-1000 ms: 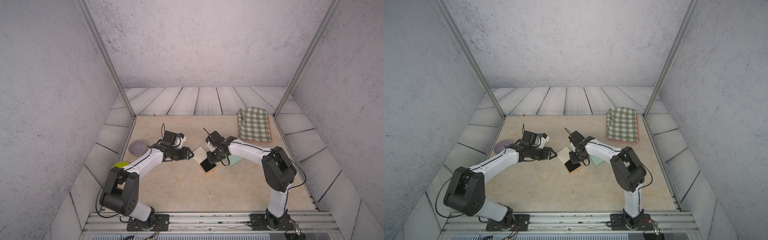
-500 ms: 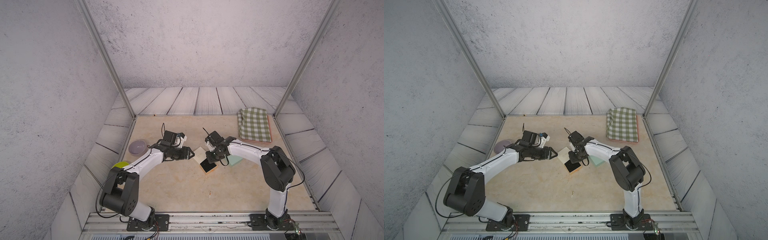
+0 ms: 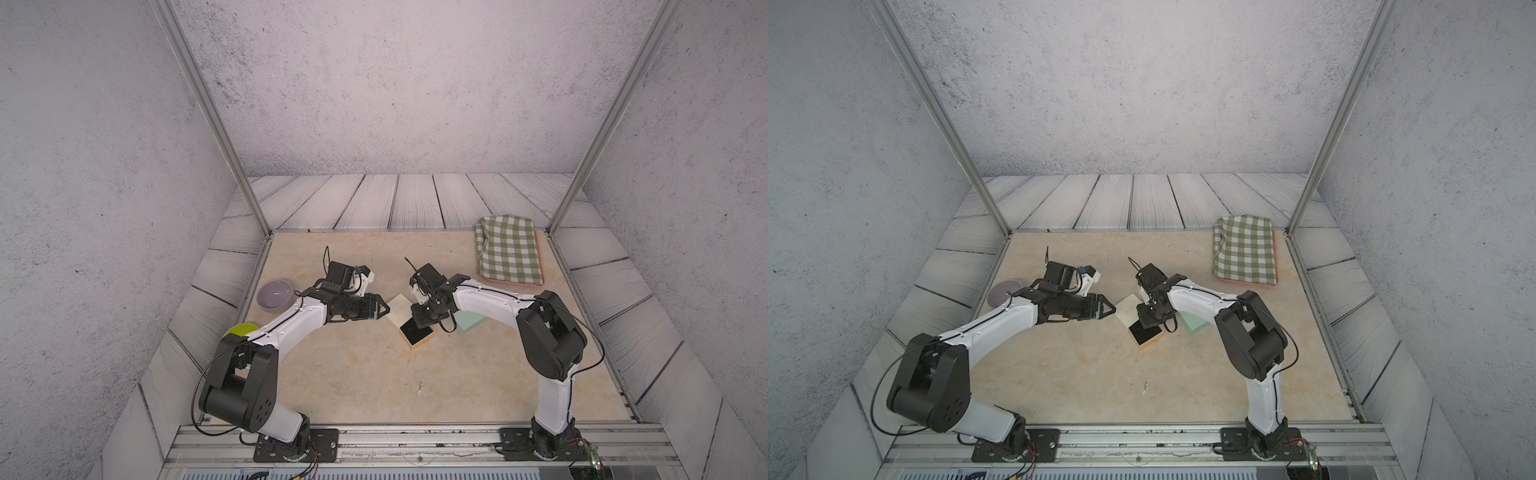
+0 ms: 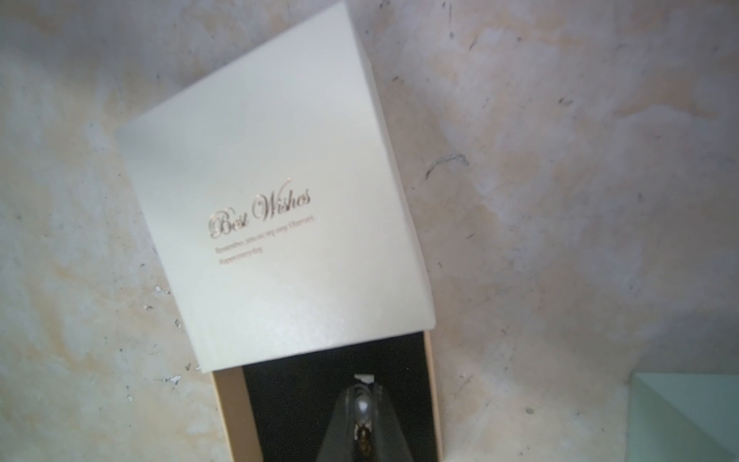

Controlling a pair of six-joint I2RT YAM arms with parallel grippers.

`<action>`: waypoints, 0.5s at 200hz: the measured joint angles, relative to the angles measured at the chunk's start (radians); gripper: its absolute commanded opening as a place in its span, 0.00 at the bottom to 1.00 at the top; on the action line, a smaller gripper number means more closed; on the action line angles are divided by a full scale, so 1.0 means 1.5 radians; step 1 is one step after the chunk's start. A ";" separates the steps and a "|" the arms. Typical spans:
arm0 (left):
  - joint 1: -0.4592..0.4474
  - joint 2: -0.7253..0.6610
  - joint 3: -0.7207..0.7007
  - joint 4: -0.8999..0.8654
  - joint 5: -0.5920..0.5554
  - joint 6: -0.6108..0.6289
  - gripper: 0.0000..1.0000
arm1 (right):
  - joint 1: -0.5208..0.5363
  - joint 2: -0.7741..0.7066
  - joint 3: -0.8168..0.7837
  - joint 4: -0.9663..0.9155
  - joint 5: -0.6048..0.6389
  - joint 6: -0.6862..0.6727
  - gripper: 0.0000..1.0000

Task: Place the earrings into the drawer-style jewelry box
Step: Insert the earring into the inner lining.

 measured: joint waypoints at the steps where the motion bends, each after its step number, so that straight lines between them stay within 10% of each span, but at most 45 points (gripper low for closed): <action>1: 0.000 0.000 0.000 0.000 0.000 0.000 0.60 | 0.000 0.000 0.000 0.000 0.000 0.000 0.06; 100: 0.000 0.000 0.000 0.000 0.007 0.000 0.60 | 0.002 0.004 -0.001 0.007 0.001 0.000 0.06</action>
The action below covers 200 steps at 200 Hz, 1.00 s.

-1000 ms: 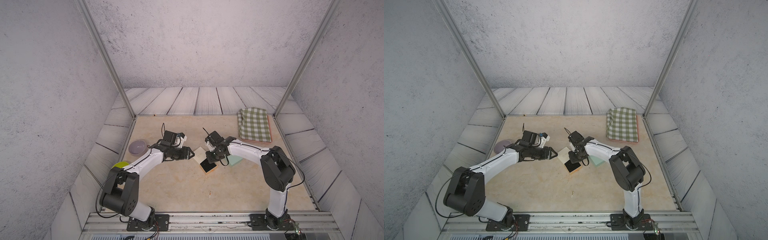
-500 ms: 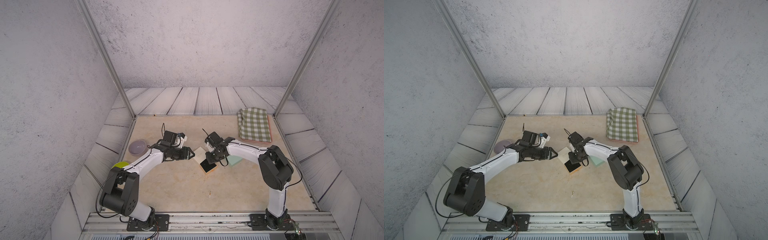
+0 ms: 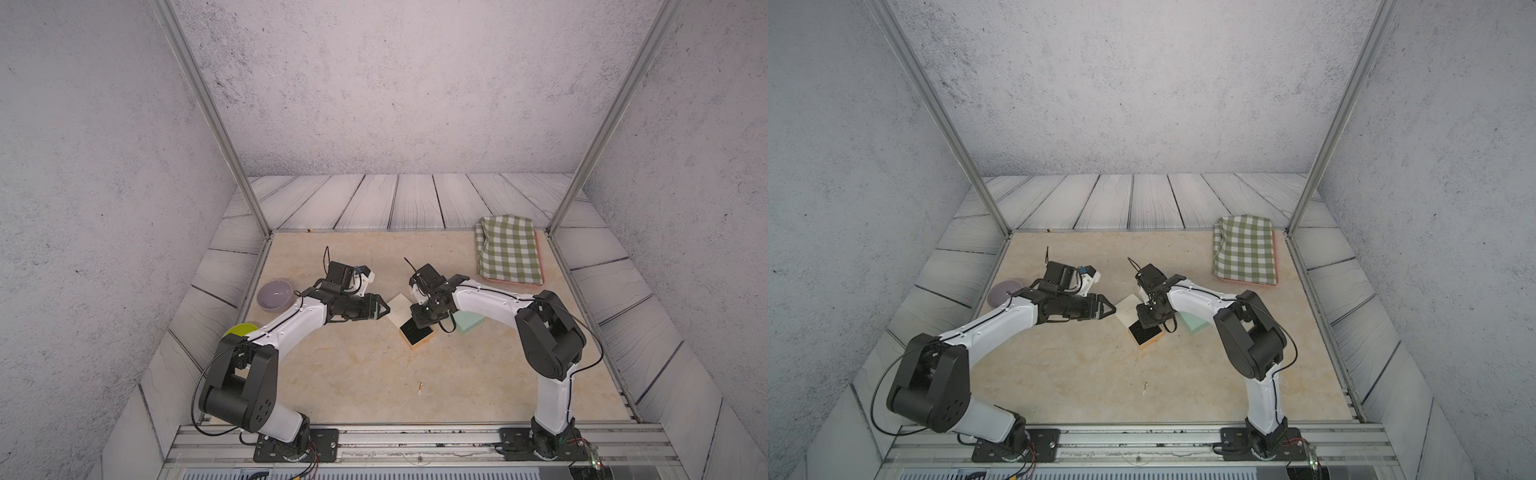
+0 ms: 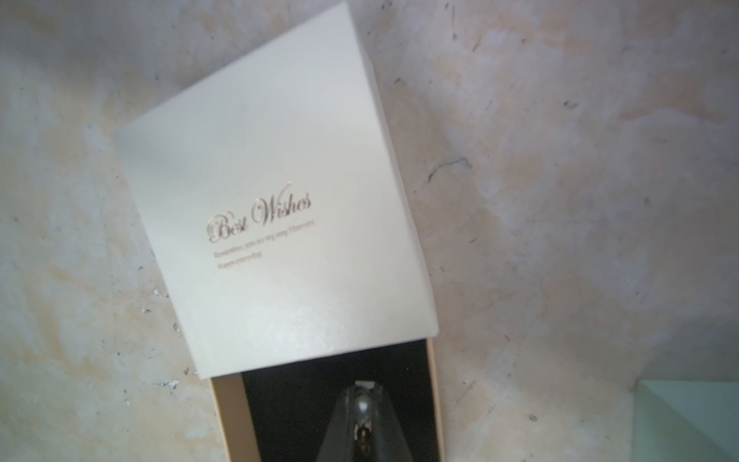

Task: Place the earrings into the drawer-style jewelry box
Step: Insert the earring into the inner lining.

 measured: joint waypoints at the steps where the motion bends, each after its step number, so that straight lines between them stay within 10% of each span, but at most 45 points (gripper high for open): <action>1: 0.000 0.000 0.000 0.000 0.000 0.000 0.60 | 0.000 0.000 0.000 0.000 0.000 0.000 0.06; 113: 0.000 -0.013 -0.012 0.010 0.005 0.000 0.61 | 0.003 0.010 -0.014 0.023 0.018 -0.001 0.08; 200: 0.000 -0.019 -0.013 0.015 0.006 0.000 0.61 | 0.007 -0.004 -0.013 0.006 0.028 -0.018 0.43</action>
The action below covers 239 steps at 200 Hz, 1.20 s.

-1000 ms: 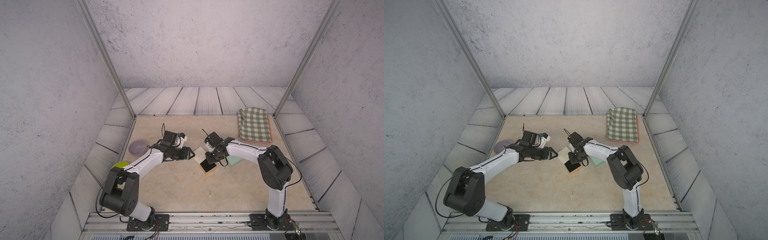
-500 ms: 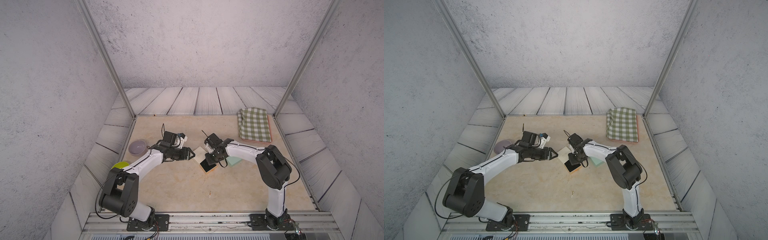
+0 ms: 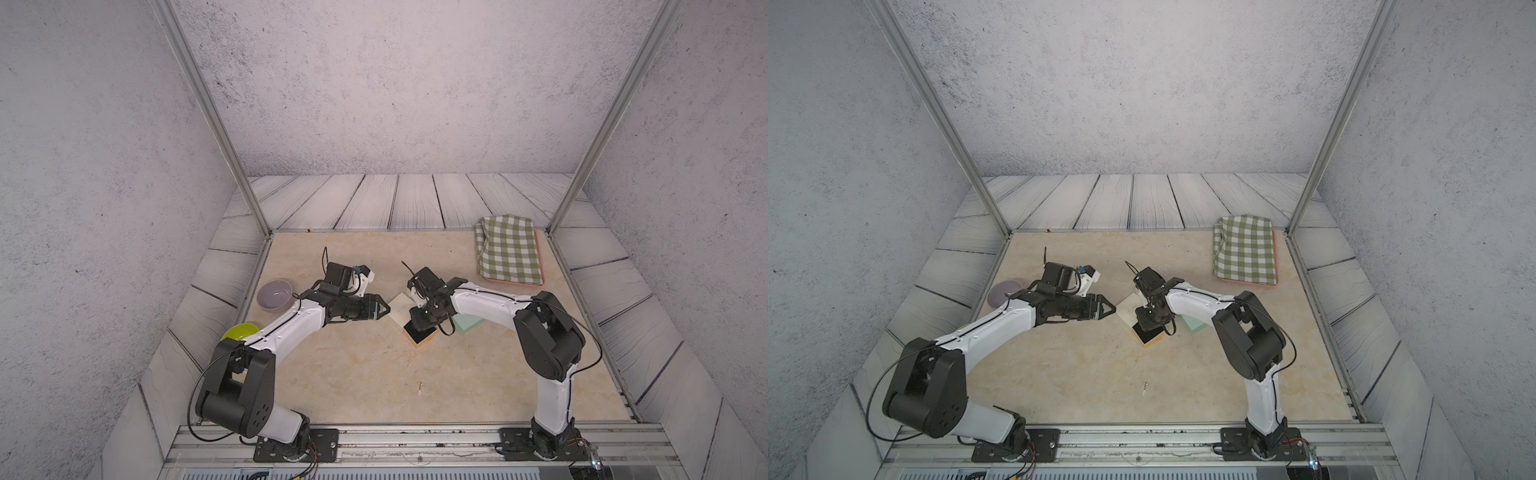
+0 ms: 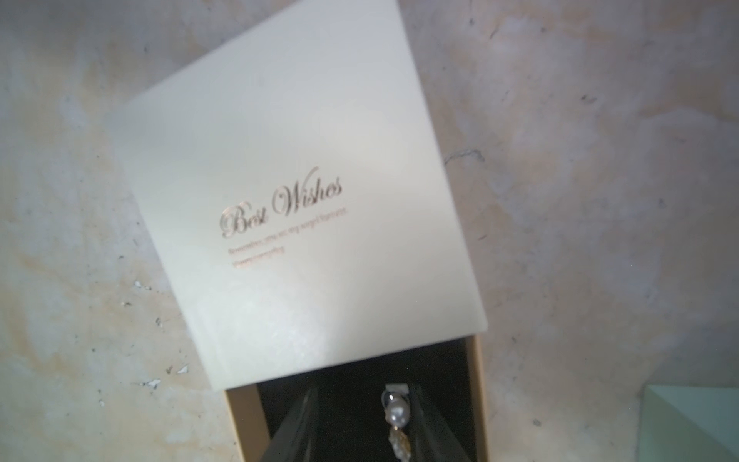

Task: Place the earrings into the drawer-style jewelry box
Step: Insert the earring into the inner lining.

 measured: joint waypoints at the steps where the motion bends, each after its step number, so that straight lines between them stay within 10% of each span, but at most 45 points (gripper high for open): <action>1: 0.000 0.000 0.000 0.000 0.000 0.000 0.61 | 0.000 0.000 0.000 -0.001 0.000 0.000 0.43; 137: -0.013 -0.020 -0.010 -0.007 -0.015 -0.003 0.57 | 0.000 -0.106 0.008 -0.062 0.008 -0.001 0.59; 204: -0.247 -0.156 -0.108 -0.038 -0.115 -0.016 0.56 | 0.000 -0.469 -0.271 -0.051 0.041 0.013 1.00; 239: -0.328 -0.120 -0.149 -0.008 -0.144 -0.005 0.55 | -0.001 -0.554 -0.410 -0.048 0.010 0.039 0.99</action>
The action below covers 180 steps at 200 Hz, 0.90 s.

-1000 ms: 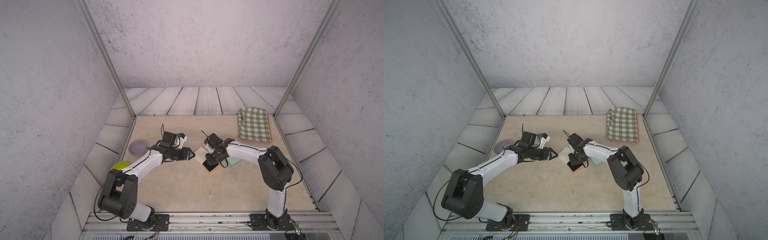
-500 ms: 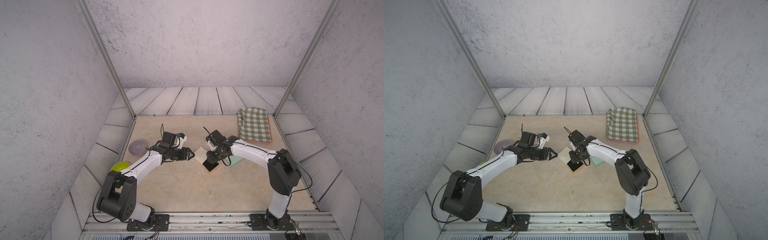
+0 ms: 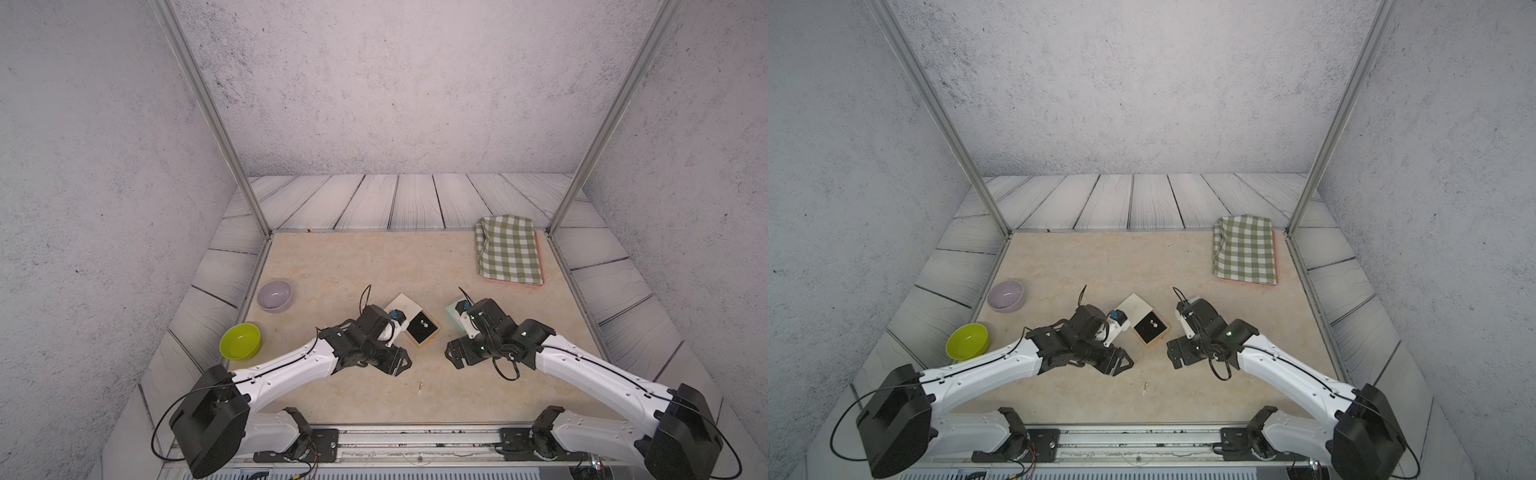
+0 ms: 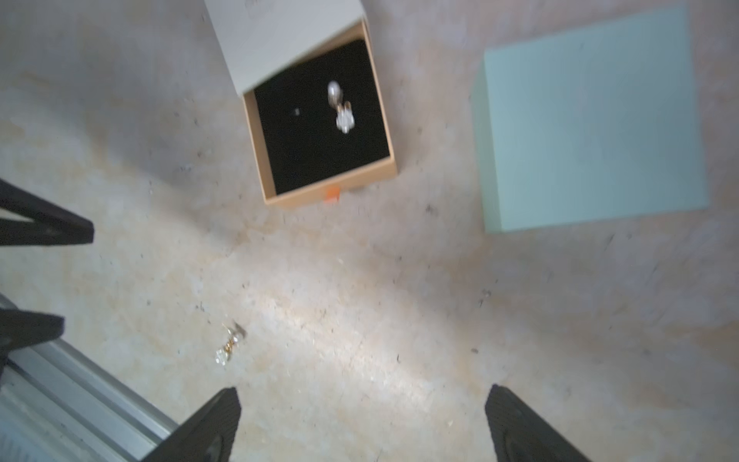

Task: Place the earrings into the drawer-style jewelry box
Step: Insert the earring into the inner lining, then adjust the earring at the center of the board.

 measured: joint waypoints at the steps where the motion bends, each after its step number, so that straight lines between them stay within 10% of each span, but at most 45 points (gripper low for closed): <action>1: -0.003 0.003 -0.001 0.003 0.000 0.001 0.55 | 0.000 -0.004 -0.005 0.001 -0.003 0.002 0.99; 71: -0.030 -0.027 -0.131 0.158 -0.015 -0.076 0.54 | 0.065 -0.081 -0.199 0.181 -0.264 0.102 0.99; 180: 0.040 -0.087 -0.156 0.181 -0.029 -0.163 0.54 | 0.148 0.173 -0.174 0.439 -0.396 0.132 0.99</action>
